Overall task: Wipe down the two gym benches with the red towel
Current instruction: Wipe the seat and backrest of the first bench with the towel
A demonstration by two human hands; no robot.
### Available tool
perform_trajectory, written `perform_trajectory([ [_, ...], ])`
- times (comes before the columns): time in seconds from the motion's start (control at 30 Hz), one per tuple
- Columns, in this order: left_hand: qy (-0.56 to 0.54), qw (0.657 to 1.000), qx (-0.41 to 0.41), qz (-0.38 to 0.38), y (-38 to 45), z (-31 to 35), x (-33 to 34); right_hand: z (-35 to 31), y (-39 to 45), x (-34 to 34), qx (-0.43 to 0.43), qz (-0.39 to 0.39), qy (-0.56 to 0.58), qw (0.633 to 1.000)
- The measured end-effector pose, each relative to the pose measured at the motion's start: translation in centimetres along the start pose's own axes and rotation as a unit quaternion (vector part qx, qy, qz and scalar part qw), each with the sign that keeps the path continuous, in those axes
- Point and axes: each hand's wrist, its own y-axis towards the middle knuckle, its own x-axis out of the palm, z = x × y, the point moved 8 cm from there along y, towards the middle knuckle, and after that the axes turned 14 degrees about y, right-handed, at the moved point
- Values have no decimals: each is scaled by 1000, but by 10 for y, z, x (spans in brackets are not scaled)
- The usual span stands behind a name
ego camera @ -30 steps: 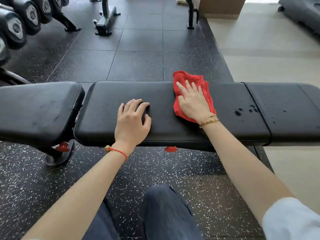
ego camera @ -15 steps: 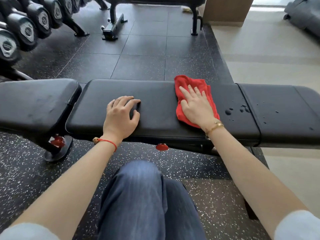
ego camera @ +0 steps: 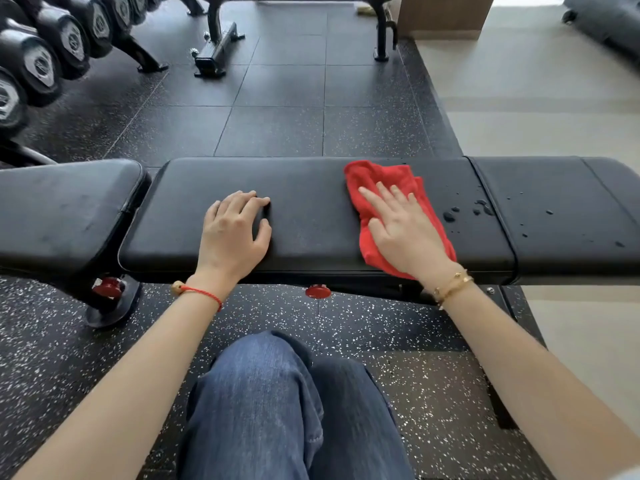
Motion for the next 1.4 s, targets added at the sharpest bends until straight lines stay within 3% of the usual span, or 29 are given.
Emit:
perform_trajectory([
  [0.13,-16,999,-25,-15,1,11,-4,24,47,-8,88,4,-14,996],
  [0.27,-27,1000,-3,5,11,50,-10,-13,50,11,17,-17,-5,1000],
  [0.43,-22,999,18,-24,24,89,5,-26,-13,8,-48,-28,6,998],
  [0.67,-15,999,24,-17,22,96,10,53,-38,-36,83,51,-18,995],
  [0.8,-19,1000,19,-12,21,98,9,68,11,-39,130,29,-20,991],
  [0.9,-26,999,18,-8,20,97,8,38,21,-23,78,-5,-13,997],
  [1.03,-43,999,23,-2,20,94,8,11,-28,-15,-10,-10,8,1000],
  [1.2,-35,999,32,-6,18,96,9,79,-45,-54,108,51,-18,993],
  [1.3,-28,999,31,-11,18,98,10,102,-10,-62,165,29,-12,986],
  [1.4,-33,999,29,-14,18,96,10,99,6,-58,170,22,10,985],
])
